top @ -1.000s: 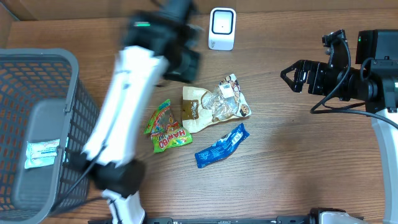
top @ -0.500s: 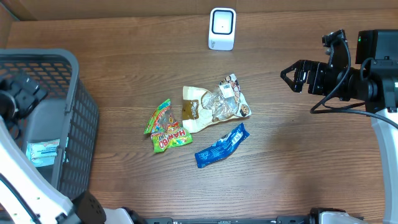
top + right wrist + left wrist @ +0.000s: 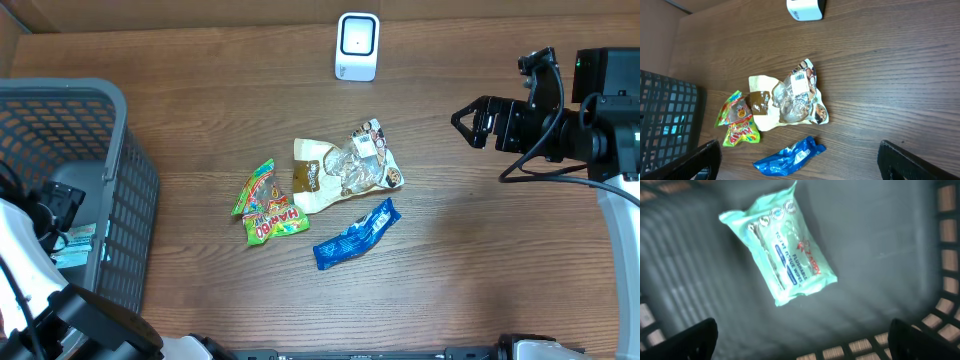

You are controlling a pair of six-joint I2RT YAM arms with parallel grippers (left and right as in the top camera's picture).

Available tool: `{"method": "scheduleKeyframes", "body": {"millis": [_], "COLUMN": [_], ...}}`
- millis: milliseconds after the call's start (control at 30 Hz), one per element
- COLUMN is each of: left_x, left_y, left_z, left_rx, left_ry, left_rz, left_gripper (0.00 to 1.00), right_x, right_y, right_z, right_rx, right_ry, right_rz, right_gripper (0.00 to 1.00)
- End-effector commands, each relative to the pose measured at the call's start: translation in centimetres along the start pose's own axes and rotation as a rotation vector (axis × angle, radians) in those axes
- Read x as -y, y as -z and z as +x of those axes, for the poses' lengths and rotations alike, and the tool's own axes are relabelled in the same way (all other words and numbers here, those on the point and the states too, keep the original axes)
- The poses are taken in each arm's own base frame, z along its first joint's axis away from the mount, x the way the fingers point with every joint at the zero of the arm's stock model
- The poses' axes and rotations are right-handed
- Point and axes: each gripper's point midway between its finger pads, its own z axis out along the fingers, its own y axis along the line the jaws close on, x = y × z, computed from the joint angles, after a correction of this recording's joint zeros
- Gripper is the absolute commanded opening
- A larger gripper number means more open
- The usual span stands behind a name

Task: Scan the item barcode
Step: 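Reach the left gripper into the basket and grasp the mint-green wipes pack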

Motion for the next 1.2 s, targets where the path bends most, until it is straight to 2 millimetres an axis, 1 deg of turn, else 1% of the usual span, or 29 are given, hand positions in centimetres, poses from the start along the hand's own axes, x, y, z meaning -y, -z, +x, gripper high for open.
{"method": "scheduleKeyframes", "body": {"millis": [0, 33, 67, 167, 333, 433, 533, 567, 633, 667, 700, 733, 767, 800, 833, 900, 1000, 1100, 1133, 1167], "left_x": [-1.0, -1.0, -1.3, -1.7, -1.5, -1.2, -0.9, -0.8, -0.6, -0.7, -0.7, -0.7, -0.8, -0.8, -0.9, -0.8, 0.2, 2.2, 2.9, 3.8], "left_y": [-2.6, -3.1, -4.1, -5.8, -8.0, -9.6, -11.1, -11.5, -11.8, -11.9, -11.9, -11.8, -11.8, -11.7, -11.5, -10.8, -8.8, -5.5, -4.2, -2.4], "left_z": [0.7, 0.7, 0.6, 0.5, 0.3, 0.0, 0.7, 1.1, 1.5, 1.6, 1.7, 1.7, 1.8, 1.9, 2.0, 1.9, 1.0, -0.5, -1.0, -1.6], "left_rx": [0.013, 0.022, 0.047, 0.092, 0.132, 0.129, 0.085, 0.063, 0.043, 0.038, 0.035, 0.035, 0.03, 0.022, 0.012, -0.005, -0.029, -0.046, -0.05, -0.052], "left_ry": [0.044, 0.044, 0.045, 0.048, 0.052, 0.051, 0.047, 0.046, 0.043, 0.043, 0.039, 0.039, 0.039, 0.039, 0.038, 0.037, 0.012, -0.04, -0.052, -0.064], "left_rz": [-0.023, -0.023, -0.031, -0.037, -0.015, -0.014, -0.005, 0.003, 0.012, 0.008, 0.007, 0.007, 0.004, 0.001, -0.005, -0.012, 0.013, 0.08, 0.107, 0.143], "left_gripper": [1.0, 1.0, 1.0, 1.0, 1.0, 1.0, 1.0, 0.98, 0.85, 0.66, 0.48, 0.37, 0.21, 0.09, 0.04, 0.04, 0.04, 0.04, 0.04, 0.04], "right_x": [-0.4, -0.4, -0.4, -0.4, -0.4, -0.4, -0.4, -0.3, -0.2, -0.2, -0.2, -0.2, -0.2, -0.2, -0.2, -0.2, -0.2, -0.2, -0.2, -0.2], "right_y": [0.4, 0.4, 0.4, 0.4, 0.4, 0.4, 0.3, 0.3, 0.1, 0.1, 0.1, 0.1, 0.1, 0.1, 0.1, 0.1, 0.1, 0.1, 0.1, 0.1], "right_z": [-0.7, -0.7, -0.7, -0.7, -0.6, -0.6, -0.5, -0.4, -0.3, -0.2, -0.2, -0.2, -0.2, -0.2, -0.2, -0.3, -0.3, -0.3, -0.3, -0.3], "right_rx": [0.022, 0.022, 0.023, 0.022, 0.021, 0.019, 0.016, 0.014, 0.008, 0.007, 0.006, 0.006, 0.006, 0.006, 0.006, 0.007, 0.007, 0.007, 0.006, 0.006], "right_ry": [0.023, 0.023, 0.024, 0.024, 0.023, 0.021, 0.02, 0.018, 0.014, 0.013, 0.013, 0.013, 0.013, 0.013, 0.013, 0.014, 0.014, 0.014, 0.013, 0.013], "right_rz": [-0.001, -0.001, -0.001, -0.002, -0.001, -0.001, -0.001, 0.0, 0.0, 0.0, 0.0, 0.0, 0.0, 0.0, 0.001, 0.0, 0.0, 0.0, 0.0, 0.0], "right_gripper": [1.0, 1.0, 1.0, 1.0, 1.0, 1.0, 1.0, 1.0, 1.0, 1.0, 1.0, 1.0, 1.0, 1.0, 1.0, 1.0, 1.0, 1.0, 1.0, 1.0]}}
